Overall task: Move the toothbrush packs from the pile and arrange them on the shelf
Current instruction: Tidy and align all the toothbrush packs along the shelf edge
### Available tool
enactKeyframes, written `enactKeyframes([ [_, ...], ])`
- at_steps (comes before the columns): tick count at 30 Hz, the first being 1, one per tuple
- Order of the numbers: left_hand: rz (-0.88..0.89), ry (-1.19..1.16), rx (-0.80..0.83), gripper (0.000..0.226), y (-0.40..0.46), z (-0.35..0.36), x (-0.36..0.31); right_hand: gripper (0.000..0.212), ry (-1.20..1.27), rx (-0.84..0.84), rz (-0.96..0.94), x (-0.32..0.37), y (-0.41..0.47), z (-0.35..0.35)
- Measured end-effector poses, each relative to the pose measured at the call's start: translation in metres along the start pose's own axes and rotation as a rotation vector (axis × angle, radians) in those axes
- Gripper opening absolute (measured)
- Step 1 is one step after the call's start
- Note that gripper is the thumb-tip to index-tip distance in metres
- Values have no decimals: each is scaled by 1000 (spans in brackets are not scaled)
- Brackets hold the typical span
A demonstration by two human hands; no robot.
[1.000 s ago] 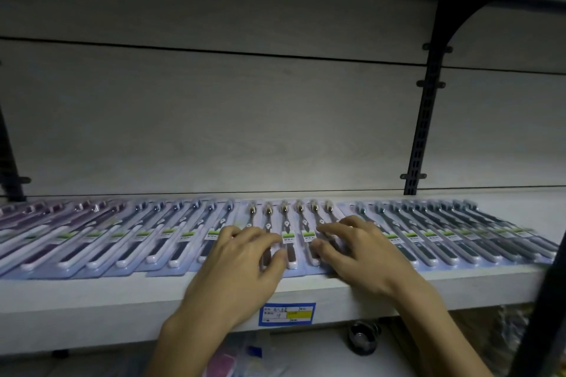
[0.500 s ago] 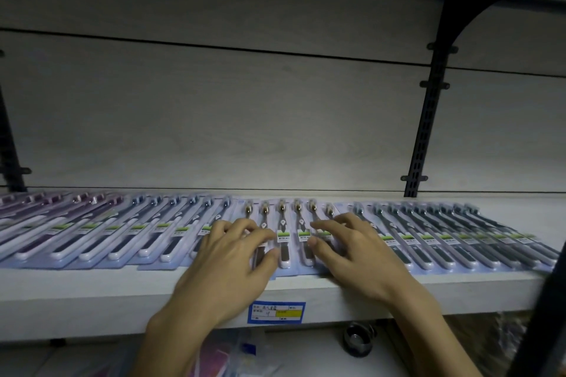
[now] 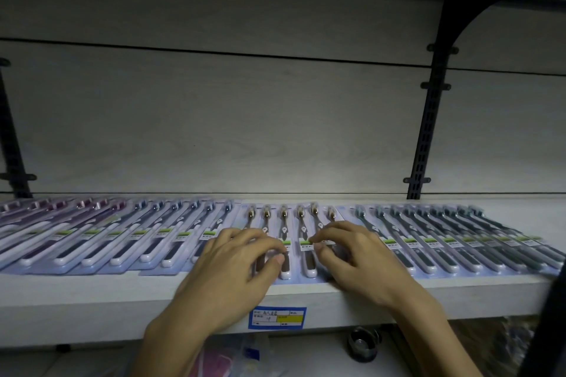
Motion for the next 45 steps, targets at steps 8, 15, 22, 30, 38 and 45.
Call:
enactKeyframes([
  [8, 11, 6, 0, 26, 1, -1, -2, 26, -38, 17, 35, -1, -1, 1],
  [15, 3, 15, 16, 24, 1, 0, 1, 26, -42, 15, 29, 2, -1, -1],
  [22, -19, 29, 12, 26, 1, 0, -1, 35, -44, 10, 32, 2, -3, 0],
  [30, 4, 19, 14, 31, 0, -1, -4, 35, -60, 75, 47, 3, -3, 3],
  [38, 9, 21, 0, 31, -1, -1, -5, 38, -83, 139, 18, 5, 1, 10],
  [45, 13, 28, -10, 31, 0, -1, -3, 37, -64, 122, 6, 3, 2, 12],
])
Point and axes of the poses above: each hand's wrist, its own y-axis towards the middle knuckle, its own z-axis out of the palm, x = y × z, the point moved 9 cm from there along y, towards the middle knuckle, and after that the axes turned 14 degrees about x, right-handed, at the moved point
